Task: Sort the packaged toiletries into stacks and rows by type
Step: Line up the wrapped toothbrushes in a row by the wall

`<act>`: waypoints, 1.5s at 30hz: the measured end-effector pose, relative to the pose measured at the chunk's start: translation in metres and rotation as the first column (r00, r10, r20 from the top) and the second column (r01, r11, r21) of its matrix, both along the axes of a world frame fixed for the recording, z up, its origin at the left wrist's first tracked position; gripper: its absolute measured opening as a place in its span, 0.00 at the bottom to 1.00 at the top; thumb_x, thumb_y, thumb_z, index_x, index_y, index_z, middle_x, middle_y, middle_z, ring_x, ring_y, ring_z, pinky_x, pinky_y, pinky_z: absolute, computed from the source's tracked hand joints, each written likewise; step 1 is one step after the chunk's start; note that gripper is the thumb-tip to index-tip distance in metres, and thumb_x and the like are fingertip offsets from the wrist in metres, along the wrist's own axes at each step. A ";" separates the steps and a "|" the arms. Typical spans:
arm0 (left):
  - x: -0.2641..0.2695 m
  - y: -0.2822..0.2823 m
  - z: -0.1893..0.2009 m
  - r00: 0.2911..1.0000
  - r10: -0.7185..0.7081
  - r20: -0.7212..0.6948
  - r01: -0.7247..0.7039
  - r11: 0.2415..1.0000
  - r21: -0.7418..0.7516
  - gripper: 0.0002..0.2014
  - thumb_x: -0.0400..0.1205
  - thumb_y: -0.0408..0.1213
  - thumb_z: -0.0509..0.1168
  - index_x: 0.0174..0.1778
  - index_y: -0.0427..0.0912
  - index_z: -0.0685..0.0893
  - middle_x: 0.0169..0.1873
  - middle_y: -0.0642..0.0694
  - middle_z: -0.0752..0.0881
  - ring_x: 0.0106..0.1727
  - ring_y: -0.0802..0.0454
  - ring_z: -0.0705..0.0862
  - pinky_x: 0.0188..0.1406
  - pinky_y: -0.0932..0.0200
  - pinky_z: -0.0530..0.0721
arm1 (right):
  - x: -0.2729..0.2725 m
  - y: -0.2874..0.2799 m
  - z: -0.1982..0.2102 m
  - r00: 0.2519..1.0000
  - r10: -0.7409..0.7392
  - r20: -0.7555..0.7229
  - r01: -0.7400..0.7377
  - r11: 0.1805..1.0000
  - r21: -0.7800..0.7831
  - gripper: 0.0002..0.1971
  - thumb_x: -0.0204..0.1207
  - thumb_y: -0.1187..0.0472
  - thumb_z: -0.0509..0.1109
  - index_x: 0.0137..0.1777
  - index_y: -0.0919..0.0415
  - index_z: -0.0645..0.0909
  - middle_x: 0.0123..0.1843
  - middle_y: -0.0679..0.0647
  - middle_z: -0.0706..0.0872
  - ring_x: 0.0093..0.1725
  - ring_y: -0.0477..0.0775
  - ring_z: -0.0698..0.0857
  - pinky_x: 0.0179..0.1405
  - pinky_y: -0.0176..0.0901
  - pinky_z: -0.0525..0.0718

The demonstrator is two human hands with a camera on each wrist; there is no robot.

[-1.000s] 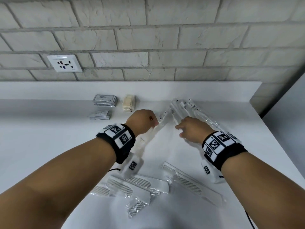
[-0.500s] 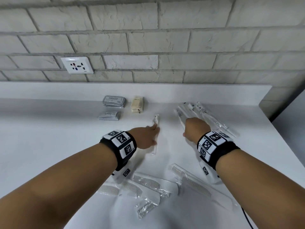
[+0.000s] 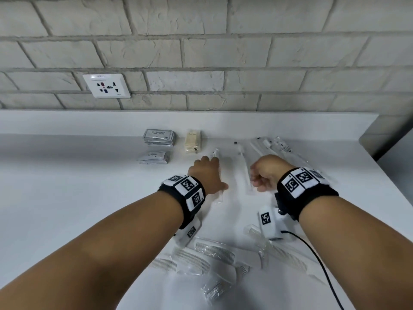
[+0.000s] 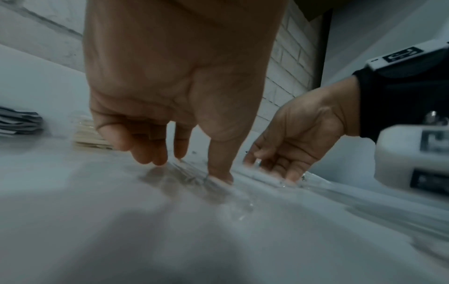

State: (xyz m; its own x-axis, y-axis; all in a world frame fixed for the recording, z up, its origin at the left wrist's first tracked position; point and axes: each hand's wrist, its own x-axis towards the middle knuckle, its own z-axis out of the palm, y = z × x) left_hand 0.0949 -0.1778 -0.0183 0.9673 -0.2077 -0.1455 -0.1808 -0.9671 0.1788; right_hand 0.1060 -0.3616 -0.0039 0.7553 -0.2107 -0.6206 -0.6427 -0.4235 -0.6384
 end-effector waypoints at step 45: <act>0.018 0.014 0.006 0.961 -0.210 -0.178 0.206 0.978 -0.042 0.35 0.81 0.41 0.60 0.84 0.44 0.53 0.85 0.47 0.50 0.81 0.41 0.61 0.76 0.46 0.67 | -0.002 0.052 0.003 0.675 0.736 -0.052 -0.584 0.489 -0.648 0.25 0.82 0.57 0.63 0.79 0.54 0.67 0.79 0.61 0.67 0.75 0.63 0.73 0.73 0.55 0.72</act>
State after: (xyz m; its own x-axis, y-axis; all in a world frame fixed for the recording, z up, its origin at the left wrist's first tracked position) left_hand 0.1132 -0.1638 -0.0123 0.8606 -0.4067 -0.3066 -0.3400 -0.9070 0.2487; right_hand 0.1044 -0.3100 -0.0005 0.9130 0.1630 -0.3740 0.1022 -0.9789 -0.1772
